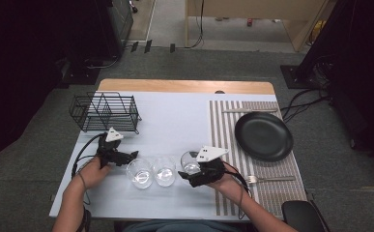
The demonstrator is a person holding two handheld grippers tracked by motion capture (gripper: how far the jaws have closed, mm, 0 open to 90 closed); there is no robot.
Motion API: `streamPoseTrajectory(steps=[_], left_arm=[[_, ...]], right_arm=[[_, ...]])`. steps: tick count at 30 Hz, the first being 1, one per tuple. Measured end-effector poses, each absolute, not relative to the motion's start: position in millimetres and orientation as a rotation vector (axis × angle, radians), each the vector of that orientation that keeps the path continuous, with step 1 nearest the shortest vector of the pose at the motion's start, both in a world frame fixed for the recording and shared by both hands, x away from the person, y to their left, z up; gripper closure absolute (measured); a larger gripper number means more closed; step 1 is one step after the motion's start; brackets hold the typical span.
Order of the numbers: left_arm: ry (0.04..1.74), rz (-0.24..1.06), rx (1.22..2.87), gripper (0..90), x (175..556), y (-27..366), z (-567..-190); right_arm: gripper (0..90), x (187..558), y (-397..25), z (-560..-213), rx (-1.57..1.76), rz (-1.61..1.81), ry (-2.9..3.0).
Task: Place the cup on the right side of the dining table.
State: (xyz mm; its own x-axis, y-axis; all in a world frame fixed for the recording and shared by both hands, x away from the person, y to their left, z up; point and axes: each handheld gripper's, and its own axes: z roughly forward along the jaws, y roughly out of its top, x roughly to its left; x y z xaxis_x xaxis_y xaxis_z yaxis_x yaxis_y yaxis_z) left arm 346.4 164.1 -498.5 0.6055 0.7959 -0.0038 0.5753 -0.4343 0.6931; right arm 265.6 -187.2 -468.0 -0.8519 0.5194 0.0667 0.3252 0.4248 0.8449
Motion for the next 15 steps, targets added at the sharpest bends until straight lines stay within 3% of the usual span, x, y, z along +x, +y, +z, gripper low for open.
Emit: streamPoseTrajectory(steps=[15], left_arm=[[1.076,0.428,2.166,0.0,346.5,164.2,-498.6]], right_arm=[[19.5,273.8,-189.6,-468.3,0.796,1.376,2.456]])
